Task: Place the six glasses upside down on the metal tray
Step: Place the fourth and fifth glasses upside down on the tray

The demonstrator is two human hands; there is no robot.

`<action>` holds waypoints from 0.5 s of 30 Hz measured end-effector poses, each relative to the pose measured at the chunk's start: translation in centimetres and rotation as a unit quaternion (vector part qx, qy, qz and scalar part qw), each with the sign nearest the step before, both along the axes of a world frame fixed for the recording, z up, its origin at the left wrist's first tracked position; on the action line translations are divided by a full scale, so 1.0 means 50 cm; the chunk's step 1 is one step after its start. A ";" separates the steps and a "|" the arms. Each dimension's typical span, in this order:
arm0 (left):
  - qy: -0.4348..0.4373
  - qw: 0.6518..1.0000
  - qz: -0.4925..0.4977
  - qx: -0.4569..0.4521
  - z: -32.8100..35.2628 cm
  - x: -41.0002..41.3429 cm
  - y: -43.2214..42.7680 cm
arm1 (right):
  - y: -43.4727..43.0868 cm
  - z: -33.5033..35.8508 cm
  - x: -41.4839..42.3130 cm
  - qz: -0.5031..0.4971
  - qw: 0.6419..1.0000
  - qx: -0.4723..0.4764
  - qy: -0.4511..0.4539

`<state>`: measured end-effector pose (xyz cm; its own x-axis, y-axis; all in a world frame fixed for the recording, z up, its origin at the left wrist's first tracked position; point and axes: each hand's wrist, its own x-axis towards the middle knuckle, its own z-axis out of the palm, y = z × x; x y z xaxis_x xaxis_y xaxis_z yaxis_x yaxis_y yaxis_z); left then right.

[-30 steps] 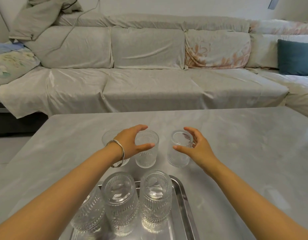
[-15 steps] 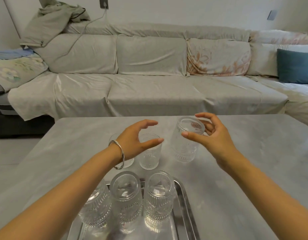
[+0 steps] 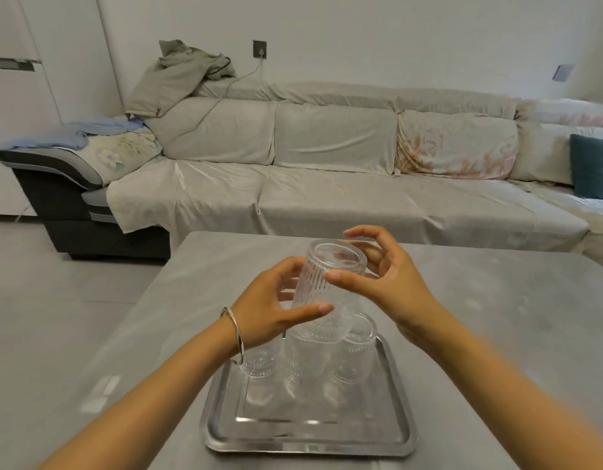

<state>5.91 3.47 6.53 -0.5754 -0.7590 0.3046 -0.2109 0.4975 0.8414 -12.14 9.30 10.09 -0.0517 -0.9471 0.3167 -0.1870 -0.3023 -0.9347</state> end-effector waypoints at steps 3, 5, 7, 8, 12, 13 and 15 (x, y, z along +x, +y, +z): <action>0.025 0.999 0.017 0.026 -0.028 0.055 0.033 | 0.013 -0.026 0.049 0.037 0.999 0.030 0.016; 0.036 0.998 0.029 0.048 -0.051 0.090 0.052 | 0.019 -0.049 0.078 0.066 0.996 0.054 0.012; 0.050 0.995 0.039 0.073 -0.073 0.119 0.066 | 0.023 -0.074 0.100 0.076 0.993 0.087 0.013; 0.056 0.994 0.046 0.083 -0.083 0.131 0.070 | 0.024 -0.087 0.110 0.078 0.991 0.106 0.020; 0.062 0.989 0.069 0.117 -0.125 0.163 0.078 | 0.035 -0.138 0.141 0.104 0.979 0.170 0.032; 0.058 0.988 0.071 0.124 -0.136 0.167 0.080 | 0.038 -0.150 0.145 0.105 0.978 0.178 0.027; 0.044 0.987 0.069 0.136 -0.157 0.171 0.081 | 0.043 -0.175 0.153 0.106 0.976 0.191 0.011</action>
<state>14.44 7.53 -1.29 -0.4415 -0.8889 0.1226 -0.1806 0.2219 0.9582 -4.49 11.42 1.33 0.1603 -0.9851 -0.0629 -0.1797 0.0335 -0.9832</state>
